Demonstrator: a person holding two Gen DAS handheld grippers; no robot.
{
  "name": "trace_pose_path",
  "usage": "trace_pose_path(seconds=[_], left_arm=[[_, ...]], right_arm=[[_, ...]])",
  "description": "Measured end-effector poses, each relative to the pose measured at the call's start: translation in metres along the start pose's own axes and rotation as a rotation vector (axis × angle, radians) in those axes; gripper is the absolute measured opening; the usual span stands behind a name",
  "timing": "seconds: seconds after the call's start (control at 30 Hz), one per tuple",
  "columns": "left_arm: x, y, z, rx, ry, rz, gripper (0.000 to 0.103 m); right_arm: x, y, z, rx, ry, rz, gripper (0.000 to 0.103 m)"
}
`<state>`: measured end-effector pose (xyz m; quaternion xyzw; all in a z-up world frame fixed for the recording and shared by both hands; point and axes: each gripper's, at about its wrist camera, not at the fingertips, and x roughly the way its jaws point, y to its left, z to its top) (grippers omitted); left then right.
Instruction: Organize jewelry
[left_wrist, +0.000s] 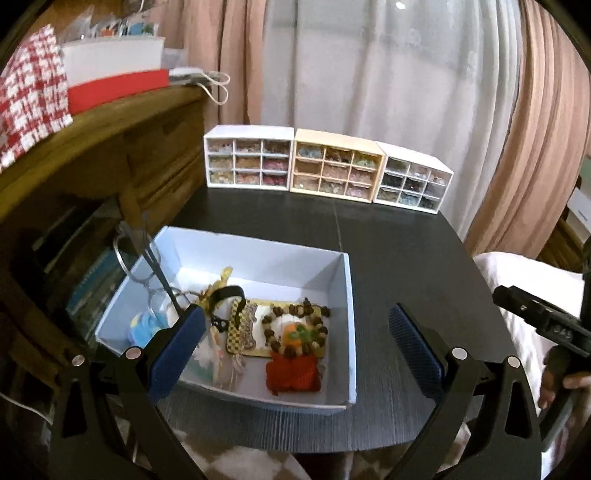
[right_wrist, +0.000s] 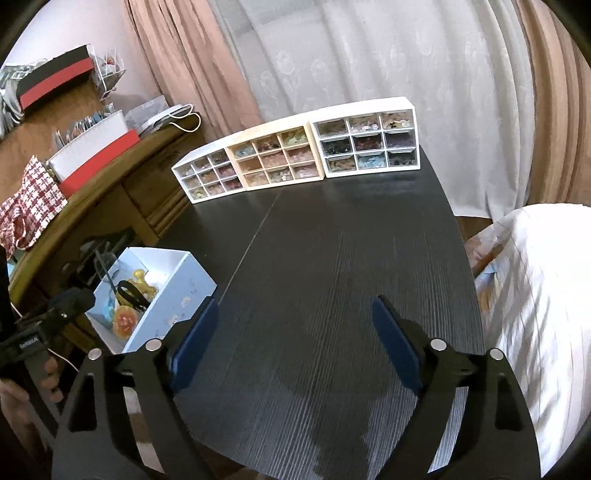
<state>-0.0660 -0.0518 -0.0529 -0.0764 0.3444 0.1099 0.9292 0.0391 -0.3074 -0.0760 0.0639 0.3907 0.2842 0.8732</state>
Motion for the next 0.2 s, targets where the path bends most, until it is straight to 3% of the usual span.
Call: trace_pose_path(seconds=[0.13,0.2], left_arm=[[0.0078,-0.008,0.0001,0.028,0.055,-0.024,0.099],[0.0103,-0.0108,-0.0014,0.029,0.063,-0.02,0.099]], right_arm=[[0.0019,-0.0007,0.0011,-0.008,-0.007,-0.021,0.096],[0.0058,-0.0015,0.0019,-0.008,-0.009,-0.038,0.096]])
